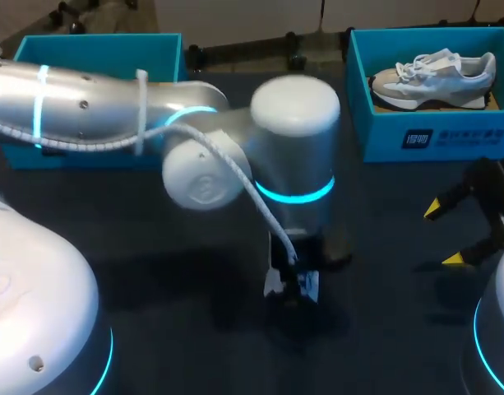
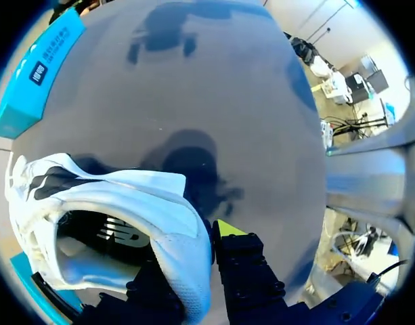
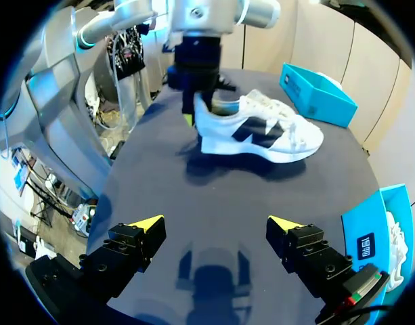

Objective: Take the shoe out of the shoebox, open the shoe tongue, remove and reinsert the insole, then place the shoe into the shoebox

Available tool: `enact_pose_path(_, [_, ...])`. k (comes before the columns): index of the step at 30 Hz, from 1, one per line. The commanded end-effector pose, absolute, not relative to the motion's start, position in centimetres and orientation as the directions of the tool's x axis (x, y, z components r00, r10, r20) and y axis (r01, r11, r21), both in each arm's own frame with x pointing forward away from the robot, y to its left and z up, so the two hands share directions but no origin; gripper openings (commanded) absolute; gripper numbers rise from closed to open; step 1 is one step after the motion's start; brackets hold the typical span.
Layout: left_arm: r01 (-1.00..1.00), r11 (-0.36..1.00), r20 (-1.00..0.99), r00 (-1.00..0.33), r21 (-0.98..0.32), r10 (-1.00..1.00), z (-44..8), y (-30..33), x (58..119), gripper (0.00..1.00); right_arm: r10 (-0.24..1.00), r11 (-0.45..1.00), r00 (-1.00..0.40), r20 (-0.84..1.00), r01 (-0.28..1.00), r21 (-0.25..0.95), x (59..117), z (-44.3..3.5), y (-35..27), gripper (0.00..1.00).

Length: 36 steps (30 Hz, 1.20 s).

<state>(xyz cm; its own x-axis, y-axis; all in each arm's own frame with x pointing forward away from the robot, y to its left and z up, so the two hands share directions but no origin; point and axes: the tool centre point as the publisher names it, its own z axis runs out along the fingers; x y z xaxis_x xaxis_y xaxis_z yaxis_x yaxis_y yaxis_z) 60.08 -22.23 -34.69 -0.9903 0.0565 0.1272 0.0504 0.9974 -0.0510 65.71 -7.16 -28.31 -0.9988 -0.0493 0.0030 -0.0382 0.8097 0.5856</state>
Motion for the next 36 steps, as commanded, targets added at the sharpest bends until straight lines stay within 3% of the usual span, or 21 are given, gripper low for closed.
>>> enact_pose_path(1, [0.059, 0.994, 0.117, -0.991, -0.087, 0.069, -29.7, -18.8, 62.5, 0.0, -0.048, 0.811, -0.999, 0.001, -0.038, 0.583, 65.6, -28.3, -7.1, 1.0])
enact_pose_path(22, [-0.036, 0.99, 0.065, -0.998, -0.137, -0.028, -21.3, -10.1, 70.5, 0.0, -0.048, 0.811, -0.999, 0.001, -0.038, 0.583, 65.6, -28.3, -7.1, 1.0])
enact_pose_path(36, [0.055, 0.984, 0.121, -0.99, -0.167, 0.075, -16.4, -1.8, 75.5, 0.0, -0.048, 0.811, -0.999, 0.001, -0.038, 0.583, 65.6, -28.3, -7.1, 1.0])
